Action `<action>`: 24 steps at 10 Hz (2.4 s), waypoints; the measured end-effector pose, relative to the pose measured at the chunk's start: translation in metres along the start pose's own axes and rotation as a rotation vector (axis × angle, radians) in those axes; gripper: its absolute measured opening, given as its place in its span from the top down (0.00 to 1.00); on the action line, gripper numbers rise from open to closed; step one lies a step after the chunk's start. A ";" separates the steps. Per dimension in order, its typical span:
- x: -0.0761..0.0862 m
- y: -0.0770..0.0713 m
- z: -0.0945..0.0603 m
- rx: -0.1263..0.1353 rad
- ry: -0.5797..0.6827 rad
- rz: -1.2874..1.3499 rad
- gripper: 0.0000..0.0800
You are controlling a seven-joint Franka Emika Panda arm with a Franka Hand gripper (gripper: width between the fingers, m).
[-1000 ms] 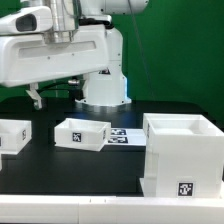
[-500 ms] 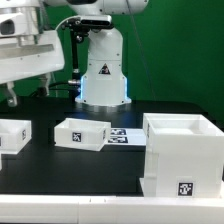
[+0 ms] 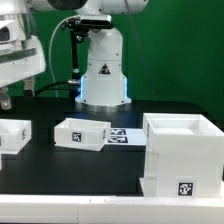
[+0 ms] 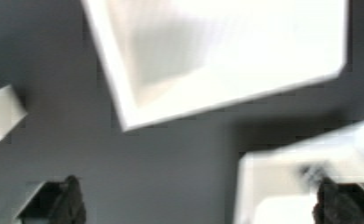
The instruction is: Assemble drawer
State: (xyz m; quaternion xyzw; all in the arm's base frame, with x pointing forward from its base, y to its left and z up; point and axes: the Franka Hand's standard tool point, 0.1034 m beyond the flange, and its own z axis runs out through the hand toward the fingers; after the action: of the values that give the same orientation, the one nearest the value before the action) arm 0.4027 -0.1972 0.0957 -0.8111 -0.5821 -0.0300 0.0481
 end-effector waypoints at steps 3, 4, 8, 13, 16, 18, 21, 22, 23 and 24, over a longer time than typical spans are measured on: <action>-0.024 -0.026 0.013 0.016 -0.001 -0.106 0.19; -0.024 -0.026 0.014 0.016 -0.001 -0.106 0.19; -0.059 -0.046 0.028 0.044 0.017 -0.219 0.19; -0.073 -0.064 0.063 0.111 0.029 -0.203 0.19; -0.081 -0.069 0.080 0.144 0.034 -0.183 0.19; -0.079 -0.068 0.080 0.143 0.032 -0.153 0.20; -0.080 -0.068 0.080 0.144 0.030 -0.153 0.66; -0.080 -0.068 0.080 0.144 0.030 -0.153 0.87; -0.080 -0.068 0.080 0.144 0.030 -0.153 0.87; -0.080 -0.067 0.079 0.140 0.029 -0.153 0.94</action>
Offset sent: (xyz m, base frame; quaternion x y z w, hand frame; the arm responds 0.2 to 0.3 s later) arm 0.0000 0.0000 0.0000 0.0000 0.0000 0.0000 1.0000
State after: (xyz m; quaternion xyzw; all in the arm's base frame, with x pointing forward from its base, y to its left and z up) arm 0.3128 -0.2420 0.0119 -0.7584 -0.6423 -0.0046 0.1109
